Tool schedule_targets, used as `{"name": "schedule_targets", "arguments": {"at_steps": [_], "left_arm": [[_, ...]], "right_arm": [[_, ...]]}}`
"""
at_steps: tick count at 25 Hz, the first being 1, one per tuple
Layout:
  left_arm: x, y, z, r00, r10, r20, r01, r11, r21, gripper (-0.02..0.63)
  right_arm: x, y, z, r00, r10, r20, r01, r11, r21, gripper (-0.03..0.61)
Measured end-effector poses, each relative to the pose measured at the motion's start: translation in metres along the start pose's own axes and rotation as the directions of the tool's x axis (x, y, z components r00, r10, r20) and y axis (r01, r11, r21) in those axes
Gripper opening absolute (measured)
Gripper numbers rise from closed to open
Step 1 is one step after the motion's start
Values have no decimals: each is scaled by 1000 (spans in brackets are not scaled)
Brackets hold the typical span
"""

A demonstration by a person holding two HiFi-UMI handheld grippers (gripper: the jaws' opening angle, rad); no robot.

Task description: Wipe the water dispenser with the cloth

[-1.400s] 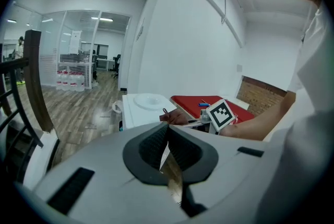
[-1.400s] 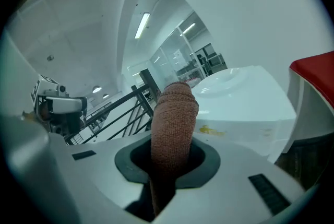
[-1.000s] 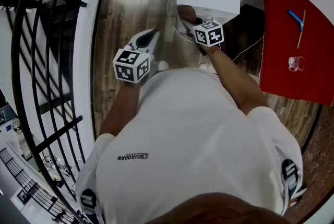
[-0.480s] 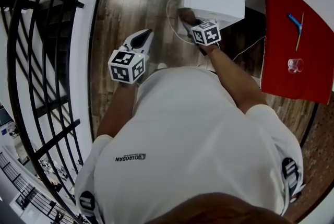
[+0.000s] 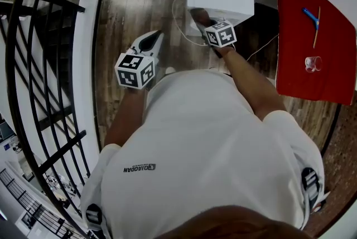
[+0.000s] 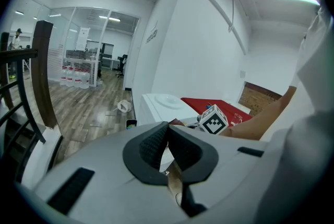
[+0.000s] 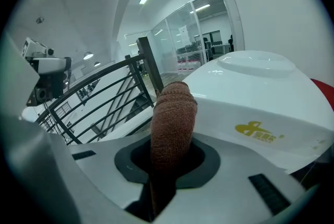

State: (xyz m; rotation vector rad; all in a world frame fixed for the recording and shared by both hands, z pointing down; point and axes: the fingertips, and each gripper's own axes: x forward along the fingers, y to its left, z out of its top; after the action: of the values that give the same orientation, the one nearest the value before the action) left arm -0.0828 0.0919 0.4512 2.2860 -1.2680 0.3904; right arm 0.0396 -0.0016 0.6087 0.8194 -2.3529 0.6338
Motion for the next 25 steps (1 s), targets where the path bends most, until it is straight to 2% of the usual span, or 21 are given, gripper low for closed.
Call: {"name": "schedule_targets", "arguments": {"at_steps": [14,25], "left_arm": [[24,-39,3,1000,-13,-3,13,1000,11,-8],[55,-78,8,999,-50,-11,51,998,28,-8]], "right_arm": [[-40,-48,-22,999,-44,19,42,998,56,64],[-84,-99,-46,993,-114,18,112,988,103,64]]}}
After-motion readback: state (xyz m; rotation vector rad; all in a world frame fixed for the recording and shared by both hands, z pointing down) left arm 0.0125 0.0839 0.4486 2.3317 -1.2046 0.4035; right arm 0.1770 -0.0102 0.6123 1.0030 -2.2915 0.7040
